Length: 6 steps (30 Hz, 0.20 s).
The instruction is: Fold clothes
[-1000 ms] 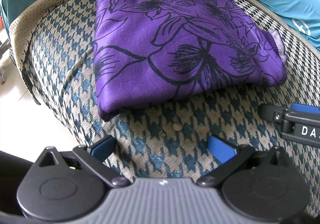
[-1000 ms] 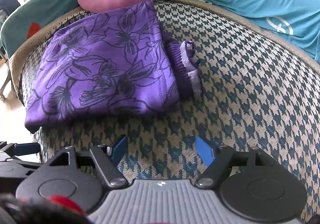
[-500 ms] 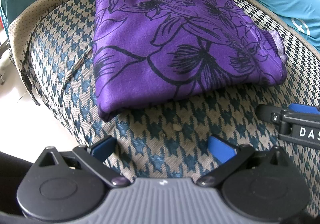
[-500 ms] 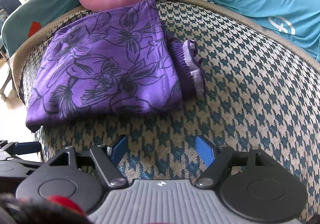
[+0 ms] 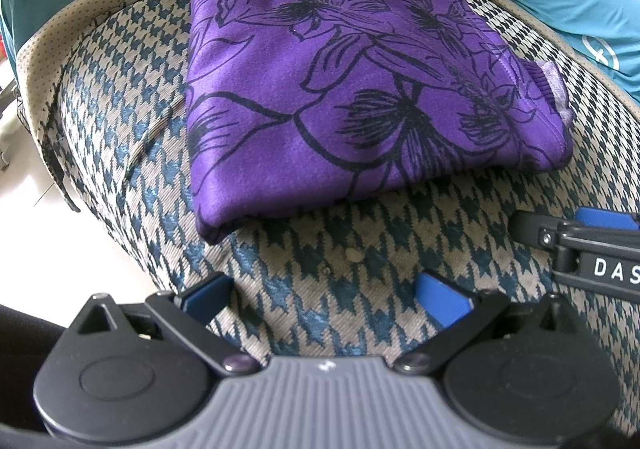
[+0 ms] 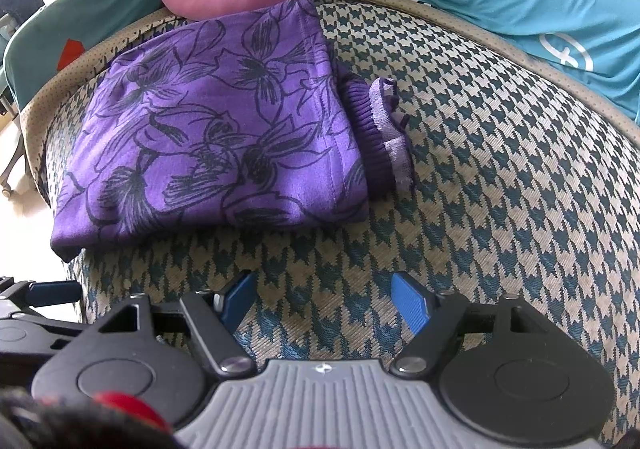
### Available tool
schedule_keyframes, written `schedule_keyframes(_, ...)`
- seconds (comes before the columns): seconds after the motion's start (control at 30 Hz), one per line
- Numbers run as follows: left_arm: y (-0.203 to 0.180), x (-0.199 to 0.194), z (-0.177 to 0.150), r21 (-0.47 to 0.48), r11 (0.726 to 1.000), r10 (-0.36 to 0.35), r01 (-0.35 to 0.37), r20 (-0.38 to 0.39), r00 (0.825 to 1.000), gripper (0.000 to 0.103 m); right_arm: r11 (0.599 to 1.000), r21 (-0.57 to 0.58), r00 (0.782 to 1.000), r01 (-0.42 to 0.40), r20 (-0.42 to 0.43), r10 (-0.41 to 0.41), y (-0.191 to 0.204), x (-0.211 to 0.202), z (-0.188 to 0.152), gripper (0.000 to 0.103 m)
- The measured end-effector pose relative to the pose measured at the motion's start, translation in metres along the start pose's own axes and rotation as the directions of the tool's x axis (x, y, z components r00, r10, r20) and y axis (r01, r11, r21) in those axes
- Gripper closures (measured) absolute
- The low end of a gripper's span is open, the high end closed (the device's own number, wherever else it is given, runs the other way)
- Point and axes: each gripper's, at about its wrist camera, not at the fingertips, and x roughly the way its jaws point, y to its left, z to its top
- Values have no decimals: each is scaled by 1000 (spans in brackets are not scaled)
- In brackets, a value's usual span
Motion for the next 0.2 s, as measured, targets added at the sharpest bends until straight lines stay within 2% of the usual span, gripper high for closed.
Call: schedule_keyframes(0.2,-4,-2,-4,-2,1000,2,-2,3,1000,0,1000,-5,1000,3,-1,-3,1,1,0,28)
